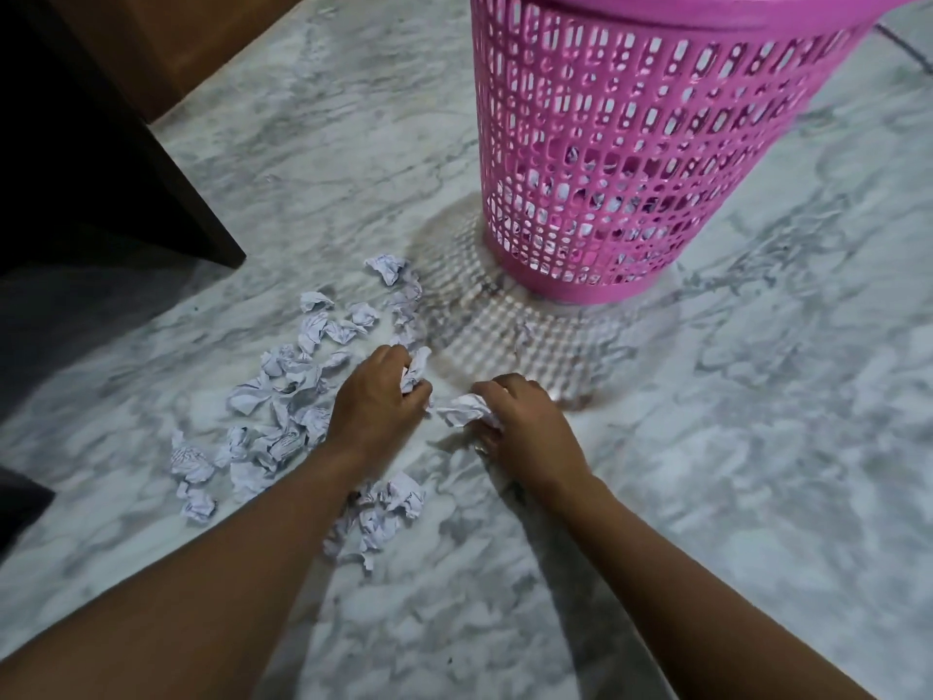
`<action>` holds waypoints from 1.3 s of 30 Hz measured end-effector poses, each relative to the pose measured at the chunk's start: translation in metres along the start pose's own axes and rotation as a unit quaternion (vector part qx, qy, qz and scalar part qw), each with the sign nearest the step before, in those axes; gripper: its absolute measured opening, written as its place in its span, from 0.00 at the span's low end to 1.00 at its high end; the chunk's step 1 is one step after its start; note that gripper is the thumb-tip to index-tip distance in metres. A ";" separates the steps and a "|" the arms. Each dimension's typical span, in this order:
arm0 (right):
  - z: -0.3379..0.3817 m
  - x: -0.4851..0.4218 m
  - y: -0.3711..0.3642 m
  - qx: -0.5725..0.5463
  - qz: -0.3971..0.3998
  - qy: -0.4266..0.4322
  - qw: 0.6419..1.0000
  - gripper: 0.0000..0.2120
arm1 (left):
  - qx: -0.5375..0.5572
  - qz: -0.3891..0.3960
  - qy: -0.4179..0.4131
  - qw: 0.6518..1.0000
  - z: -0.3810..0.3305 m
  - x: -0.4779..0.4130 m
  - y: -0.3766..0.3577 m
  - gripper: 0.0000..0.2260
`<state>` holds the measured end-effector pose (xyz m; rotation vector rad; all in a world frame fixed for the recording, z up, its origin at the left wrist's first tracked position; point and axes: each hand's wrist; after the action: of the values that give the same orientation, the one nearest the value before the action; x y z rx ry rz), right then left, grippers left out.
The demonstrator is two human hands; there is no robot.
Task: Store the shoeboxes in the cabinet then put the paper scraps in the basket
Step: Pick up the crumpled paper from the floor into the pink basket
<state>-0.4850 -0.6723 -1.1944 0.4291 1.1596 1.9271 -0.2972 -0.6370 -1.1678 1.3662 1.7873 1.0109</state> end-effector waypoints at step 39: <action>-0.031 -0.065 0.001 0.035 -0.135 -0.113 0.984 0.16 | -0.167 0.048 0.026 0.984 0.009 -0.016 -0.023 0.41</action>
<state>-0.4662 -0.7415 -1.2013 0.4889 1.0782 1.5645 -0.2964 -0.6545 -1.1914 1.2324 1.5136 1.3399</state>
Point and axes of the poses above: each hand's wrist, its own x-axis away from the middle knuckle, its own y-axis out of the back of the hand, z = x × y, and after that the axes turned 4 degrees about z, right-handed
